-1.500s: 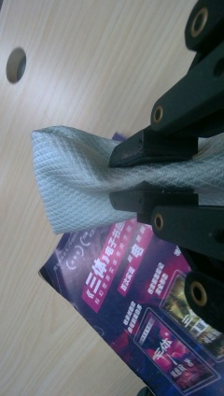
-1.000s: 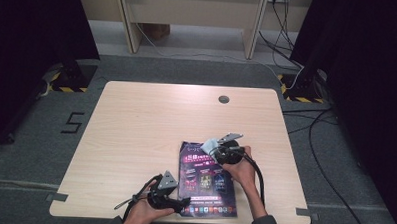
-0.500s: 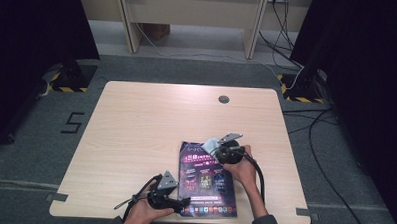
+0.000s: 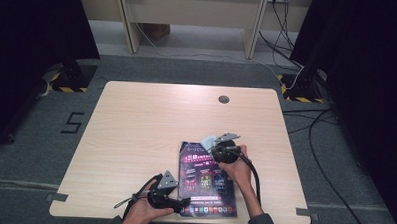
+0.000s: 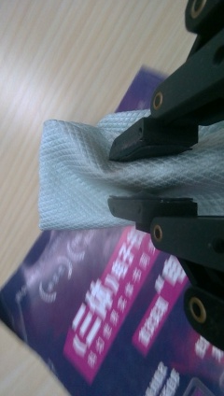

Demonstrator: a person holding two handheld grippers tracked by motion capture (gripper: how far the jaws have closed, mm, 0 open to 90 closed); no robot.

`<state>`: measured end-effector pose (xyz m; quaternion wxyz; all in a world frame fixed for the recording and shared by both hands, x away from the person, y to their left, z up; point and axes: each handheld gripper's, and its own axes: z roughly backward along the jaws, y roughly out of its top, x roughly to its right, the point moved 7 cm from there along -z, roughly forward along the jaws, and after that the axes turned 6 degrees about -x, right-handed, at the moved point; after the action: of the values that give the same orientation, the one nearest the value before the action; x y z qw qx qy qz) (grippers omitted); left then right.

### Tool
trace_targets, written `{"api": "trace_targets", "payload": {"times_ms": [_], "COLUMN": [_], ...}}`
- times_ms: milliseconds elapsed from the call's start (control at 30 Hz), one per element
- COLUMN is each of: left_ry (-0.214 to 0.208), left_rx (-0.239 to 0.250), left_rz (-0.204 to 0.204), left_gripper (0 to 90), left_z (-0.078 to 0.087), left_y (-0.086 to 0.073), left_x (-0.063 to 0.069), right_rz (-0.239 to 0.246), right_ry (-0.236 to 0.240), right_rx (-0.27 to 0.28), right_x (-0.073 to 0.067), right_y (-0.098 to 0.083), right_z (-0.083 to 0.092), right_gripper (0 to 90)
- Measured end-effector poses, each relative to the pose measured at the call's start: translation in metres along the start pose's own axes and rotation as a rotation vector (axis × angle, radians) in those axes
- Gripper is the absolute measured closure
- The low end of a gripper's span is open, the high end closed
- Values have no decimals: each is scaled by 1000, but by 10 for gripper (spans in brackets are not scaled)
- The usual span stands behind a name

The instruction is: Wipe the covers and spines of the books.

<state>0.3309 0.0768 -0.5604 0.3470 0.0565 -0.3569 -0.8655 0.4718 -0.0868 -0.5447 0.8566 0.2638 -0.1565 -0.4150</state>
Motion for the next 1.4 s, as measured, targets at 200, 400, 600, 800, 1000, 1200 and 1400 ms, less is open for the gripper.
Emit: {"api": "trace_targets", "payload": {"times_ms": [200, 400, 600, 800, 1000, 1200, 1400], "left_ry": [-1, -3, -8, -9, -8, -10, -10], "left_rx": [-2, -5, -11, -6, -6, -8, -9], "left_rz": [-5, -6, -9, -7, -10, -7, -9], "left_gripper": [268, 267, 265, 264, 264, 263, 264], "left_z": [0, 0, 0, 0, 0, 0, 0], "left_y": [0, 0, 1, 0, 0, 0, 1], "left_x": [0, -1, -1, -1, -1, -1, -1], "right_rz": [-18, -108, -51, -3, -147, -190, -206], "right_ry": [-92, -141, -130, -39, -106, -82, -74], "right_rx": [8, 18, 26, 33, 64, 71, 80], "right_x": [23, 48, 28, 8, 44, 50, 55], "right_y": [-1, -8, -5, 0, -9, -12, -13], "right_z": [0, 3, 1, -2, 0, 1, 1], "right_gripper": [663, 644, 674, 629, 567, 564, 585]}}
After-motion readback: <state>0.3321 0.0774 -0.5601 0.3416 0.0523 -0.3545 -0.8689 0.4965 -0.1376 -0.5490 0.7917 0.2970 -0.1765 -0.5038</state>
